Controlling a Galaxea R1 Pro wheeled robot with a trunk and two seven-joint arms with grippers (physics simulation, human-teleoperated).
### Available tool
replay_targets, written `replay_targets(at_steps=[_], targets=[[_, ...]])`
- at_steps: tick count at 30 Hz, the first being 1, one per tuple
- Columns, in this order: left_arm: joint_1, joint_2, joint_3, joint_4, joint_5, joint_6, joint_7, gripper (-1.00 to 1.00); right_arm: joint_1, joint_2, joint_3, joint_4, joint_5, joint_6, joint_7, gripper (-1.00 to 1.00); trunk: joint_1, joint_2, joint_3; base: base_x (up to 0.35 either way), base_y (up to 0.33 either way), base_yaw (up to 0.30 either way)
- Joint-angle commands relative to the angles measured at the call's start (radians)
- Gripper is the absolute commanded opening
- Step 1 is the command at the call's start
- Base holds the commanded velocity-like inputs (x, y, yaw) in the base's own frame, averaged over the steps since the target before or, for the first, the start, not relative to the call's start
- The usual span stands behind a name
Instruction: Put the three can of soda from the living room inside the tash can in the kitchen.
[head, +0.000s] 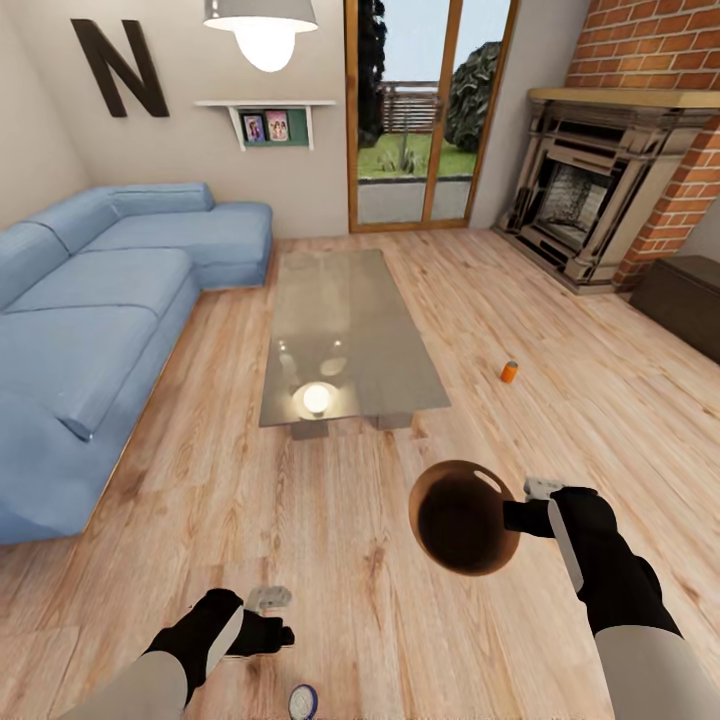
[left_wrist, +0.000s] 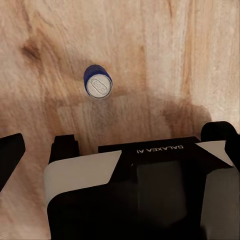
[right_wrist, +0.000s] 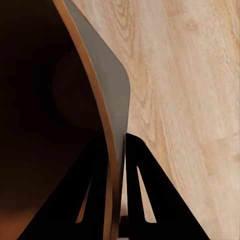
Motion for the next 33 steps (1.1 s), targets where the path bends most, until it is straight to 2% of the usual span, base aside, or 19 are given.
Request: replay_targets(at_steps=[1, 4, 6, 7, 12, 18, 27, 33], targets=[[-0.016, 0.002, 0.000, 0.000, 0.001, 0.000, 0.006, 1.00, 0.000, 0.000, 0.000, 0.000, -0.018, 0.001, 0.004, -1.00, 0.000, 0.000, -0.002, 0.000, 0.000, 0.000], [-0.050, 0.007, -0.001, -0.001, 0.017, 0.001, 0.008, 1.00, 0.000, 0.000, 0.001, 0.000, -0.016, 0.001, 0.004, -1.00, 0.000, 0.000, -0.006, 0.000, 0.000, 0.000], [-0.080, 0.015, -0.001, -0.001, 0.053, 0.001, 0.009, 1.00, 0.000, 0.000, 0.002, 0.000, -0.016, 0.001, 0.004, -1.00, 0.000, 0.000, -0.010, 0.000, 0.000, 0.000], [-0.095, 0.023, -0.001, 0.000, 0.084, 0.002, 0.008, 1.00, 0.000, 0.000, 0.002, 0.000, -0.015, 0.001, 0.004, -1.00, 0.000, 0.000, -0.011, 0.000, 0.000, 0.000], [-0.116, 0.046, -0.003, 0.001, 0.144, -0.003, 0.010, 1.00, 0.000, 0.001, 0.003, 0.000, -0.014, 0.001, 0.004, -1.00, 0.000, 0.000, -0.019, 0.000, 0.000, 0.000], [-0.122, 0.055, -0.003, 0.001, 0.160, -0.009, 0.012, 1.00, 0.000, 0.002, 0.005, 0.000, -0.014, 0.001, 0.004, -1.00, 0.000, 0.000, -0.029, 0.000, 0.000, 0.000], [-0.122, 0.057, -0.003, 0.003, 0.163, 0.002, 0.015, 1.00, 0.000, 0.002, 0.005, 0.001, -0.014, 0.001, 0.004, -1.00, 0.000, 0.000, -0.043, 0.000, 0.000, 0.000], [-0.122, 0.057, -0.004, 0.003, 0.161, 0.001, 0.047, 1.00, 0.000, 0.002, 0.005, 0.000, -0.014, 0.001, 0.004, -1.00, 0.000, 0.000, -0.053, 0.000, 0.000, 0.000]])
